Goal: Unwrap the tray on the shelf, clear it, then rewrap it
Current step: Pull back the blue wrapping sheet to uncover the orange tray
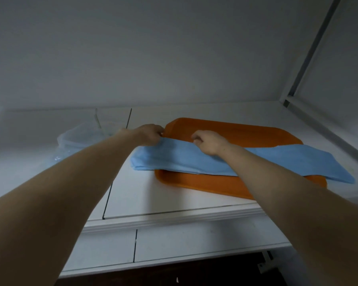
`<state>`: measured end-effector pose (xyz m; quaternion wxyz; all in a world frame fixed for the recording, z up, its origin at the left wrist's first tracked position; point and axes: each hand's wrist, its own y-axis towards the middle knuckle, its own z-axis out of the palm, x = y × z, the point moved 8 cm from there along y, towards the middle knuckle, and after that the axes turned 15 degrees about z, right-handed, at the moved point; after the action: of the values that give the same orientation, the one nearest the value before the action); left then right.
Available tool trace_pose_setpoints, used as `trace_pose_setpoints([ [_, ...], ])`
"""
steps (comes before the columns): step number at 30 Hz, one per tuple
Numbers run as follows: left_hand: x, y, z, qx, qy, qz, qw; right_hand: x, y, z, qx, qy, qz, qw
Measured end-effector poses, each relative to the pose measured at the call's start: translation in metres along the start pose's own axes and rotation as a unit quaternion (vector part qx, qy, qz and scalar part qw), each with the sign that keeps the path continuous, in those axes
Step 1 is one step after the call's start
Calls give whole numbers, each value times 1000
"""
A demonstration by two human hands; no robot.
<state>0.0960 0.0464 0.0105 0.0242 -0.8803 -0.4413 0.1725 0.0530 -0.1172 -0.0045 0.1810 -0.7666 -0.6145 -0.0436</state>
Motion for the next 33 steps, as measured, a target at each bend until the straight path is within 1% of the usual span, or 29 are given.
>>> trace_pose_setpoints([
  [3,9,5,4,17,16,-30,999,15,8,10,40,37,-13,998],
  [5,14,2,-1,17,22,-33,999,24,12,15,56,44,-20,997],
  [7,23,2,-9,-2,-23,-33,999,30,18,17,58,28,-28,998],
  [10,39,-2,-18,-24,-91,-33,995,33,24,11,50,23,-41,998],
  [14,64,-14,-20,-72,-212,-67,972,33,30,5,42,21,-44,998],
  [16,77,-20,-19,-92,-216,-93,967,34,32,8,42,-1,-36,998],
  [18,85,-28,-22,-114,-201,-124,965,38,34,7,9,-9,-35,999],
  [20,86,-34,-25,-129,-208,-142,959,52,28,-2,-33,40,-58,997],
  [21,83,-38,-24,-123,-219,-147,957,63,22,-5,-33,76,-78,993],
  [23,74,-47,-18,-81,-242,-162,953,85,9,-1,15,108,-124,986],
  [25,69,-60,-7,-12,-242,-189,952,105,-7,12,72,71,-161,982],
  [27,70,-72,6,46,-239,-218,945,115,-14,23,95,42,-174,979],
  [28,71,-77,12,63,-240,-228,942,118,-16,27,96,35,-177,979],
  [30,71,-81,18,66,-234,-222,944,122,-18,30,91,17,-180,979],
  [33,69,-80,19,22,-207,-171,963,123,-19,31,82,4,-179,980],
])
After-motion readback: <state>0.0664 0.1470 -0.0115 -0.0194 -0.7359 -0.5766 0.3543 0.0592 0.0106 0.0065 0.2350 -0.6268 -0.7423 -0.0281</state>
